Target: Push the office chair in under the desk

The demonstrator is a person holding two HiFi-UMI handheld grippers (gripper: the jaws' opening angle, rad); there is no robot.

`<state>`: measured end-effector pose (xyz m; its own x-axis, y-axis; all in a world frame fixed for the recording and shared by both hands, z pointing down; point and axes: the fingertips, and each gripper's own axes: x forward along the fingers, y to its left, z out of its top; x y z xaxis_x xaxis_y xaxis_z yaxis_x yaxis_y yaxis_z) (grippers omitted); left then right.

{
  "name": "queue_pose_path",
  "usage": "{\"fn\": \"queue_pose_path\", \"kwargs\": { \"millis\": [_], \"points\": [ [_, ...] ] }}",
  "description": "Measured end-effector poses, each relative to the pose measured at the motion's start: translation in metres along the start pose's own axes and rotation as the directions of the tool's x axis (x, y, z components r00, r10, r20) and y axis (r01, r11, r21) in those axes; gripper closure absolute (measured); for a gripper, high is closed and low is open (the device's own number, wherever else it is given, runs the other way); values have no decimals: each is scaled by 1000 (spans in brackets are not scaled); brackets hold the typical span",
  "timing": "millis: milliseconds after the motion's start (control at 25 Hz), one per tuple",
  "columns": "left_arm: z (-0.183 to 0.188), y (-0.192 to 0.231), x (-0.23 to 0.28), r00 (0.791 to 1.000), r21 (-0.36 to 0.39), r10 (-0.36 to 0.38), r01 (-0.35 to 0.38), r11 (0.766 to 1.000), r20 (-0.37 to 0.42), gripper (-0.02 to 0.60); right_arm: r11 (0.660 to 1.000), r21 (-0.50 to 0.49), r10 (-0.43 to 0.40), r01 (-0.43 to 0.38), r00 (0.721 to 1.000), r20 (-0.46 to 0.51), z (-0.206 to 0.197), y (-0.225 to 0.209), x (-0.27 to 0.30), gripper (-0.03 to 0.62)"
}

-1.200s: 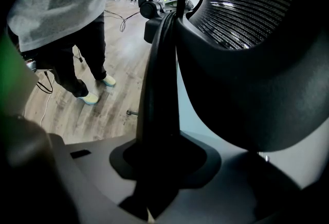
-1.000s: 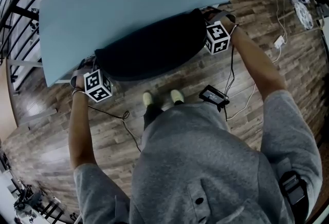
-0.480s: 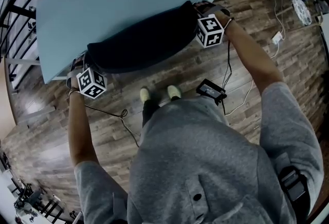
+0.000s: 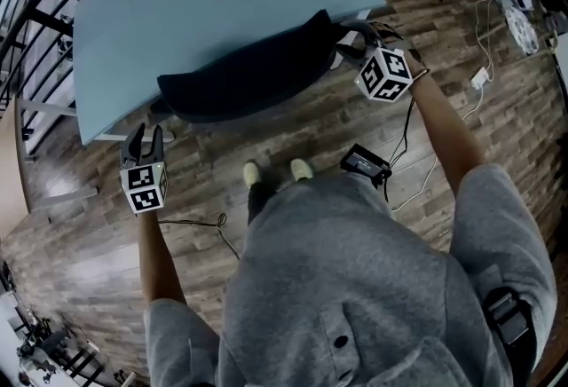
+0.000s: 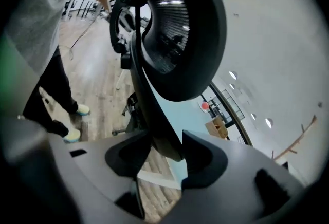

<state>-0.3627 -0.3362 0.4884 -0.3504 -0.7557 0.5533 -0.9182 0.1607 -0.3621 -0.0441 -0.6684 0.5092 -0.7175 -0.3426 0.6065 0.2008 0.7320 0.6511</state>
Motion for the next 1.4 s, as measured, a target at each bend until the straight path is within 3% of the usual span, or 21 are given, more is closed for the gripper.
{"fn": "queue_pose_path", "kwargs": {
  "millis": [160,320,400,560,640,880,1120,1400],
  "points": [
    [4,-26,-37,996,-278,66,-47,959,61,511,966,247,-91,80,995,33,10,-4,-32,480],
    [37,-55,-60,985,-474,131,-61,879,116,546,933,338,-152,123,987,61,41,9,-54,536],
    [56,-69,-65,982,-526,144,-58,848,124,554,888,448,-166,105,981,99,61,13,-67,548],
    [99,-94,-80,973,-544,141,-19,839,183,563,725,688,-209,27,961,183,97,17,-97,556],
    [117,-104,-89,965,-539,138,3,842,222,563,669,744,-243,3,946,214,113,17,-111,557],
    [138,-125,-124,949,-542,143,33,840,280,563,630,777,-292,2,927,235,148,34,-150,556],
    [139,-138,-179,935,-549,170,31,835,310,563,567,823,-307,-10,925,223,173,58,-191,556],
    [112,-154,-249,924,-561,210,6,828,320,563,548,836,-315,-35,917,245,197,106,-237,556]
  ]
}}
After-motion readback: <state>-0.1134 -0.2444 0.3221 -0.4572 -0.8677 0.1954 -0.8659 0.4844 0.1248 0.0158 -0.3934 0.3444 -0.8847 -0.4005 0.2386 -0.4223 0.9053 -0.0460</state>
